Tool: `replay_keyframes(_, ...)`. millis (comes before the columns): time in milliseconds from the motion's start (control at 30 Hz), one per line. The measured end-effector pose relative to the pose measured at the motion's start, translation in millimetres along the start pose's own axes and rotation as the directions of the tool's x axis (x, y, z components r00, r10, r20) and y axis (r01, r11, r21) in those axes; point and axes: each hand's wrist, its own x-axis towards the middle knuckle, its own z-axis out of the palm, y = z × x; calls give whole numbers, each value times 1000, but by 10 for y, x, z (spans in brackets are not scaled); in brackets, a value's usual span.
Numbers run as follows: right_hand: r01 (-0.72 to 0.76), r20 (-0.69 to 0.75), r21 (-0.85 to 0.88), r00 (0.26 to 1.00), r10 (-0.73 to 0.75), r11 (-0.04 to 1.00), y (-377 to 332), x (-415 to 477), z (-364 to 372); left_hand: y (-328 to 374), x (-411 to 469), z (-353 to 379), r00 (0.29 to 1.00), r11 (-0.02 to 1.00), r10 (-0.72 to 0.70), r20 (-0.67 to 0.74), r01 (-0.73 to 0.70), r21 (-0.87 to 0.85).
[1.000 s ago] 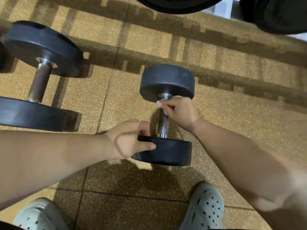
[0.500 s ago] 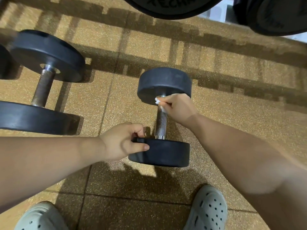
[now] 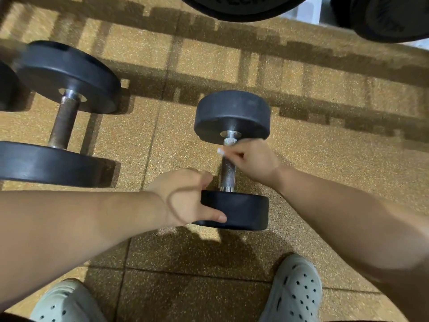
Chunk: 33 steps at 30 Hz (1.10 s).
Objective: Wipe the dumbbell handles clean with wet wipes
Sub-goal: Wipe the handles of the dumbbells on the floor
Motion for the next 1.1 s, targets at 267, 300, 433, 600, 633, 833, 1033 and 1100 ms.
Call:
replay_keyframes(267,-126,-9,66,992,127,990,-18,135,2,-268,29,-91,987,992,-18,158,38,-123)
replay_keyframes(300,-182,-50,89,981,187,979,-38,144,46,-310,13,-103,986,990,-30,161,52,-132)
replay_keyframes(433,-62,152,198,988,31,978,-165,2,205,-554,-25,-156,976,984,-75,207,106,-143)
replay_keyframes(600,-95,169,225,984,57,970,-255,160,248,-799,-38,-271,935,944,-131,328,219,-246)
replay_keyframes(633,-157,114,234,985,133,960,-304,216,263,-752,-54,-293,947,940,-120,298,205,-273)
replay_keyframes(833,-237,174,337,967,187,911,-583,230,416,-388,-215,-186,996,985,-49,80,62,-161)
replay_keyframes(1033,-230,218,392,964,153,891,-727,305,580,-759,-189,-227,978,963,-144,149,173,-204)
replay_keyframes(1100,-214,82,430,977,198,877,-770,437,659,-854,-157,-295,970,964,-134,201,175,-201)
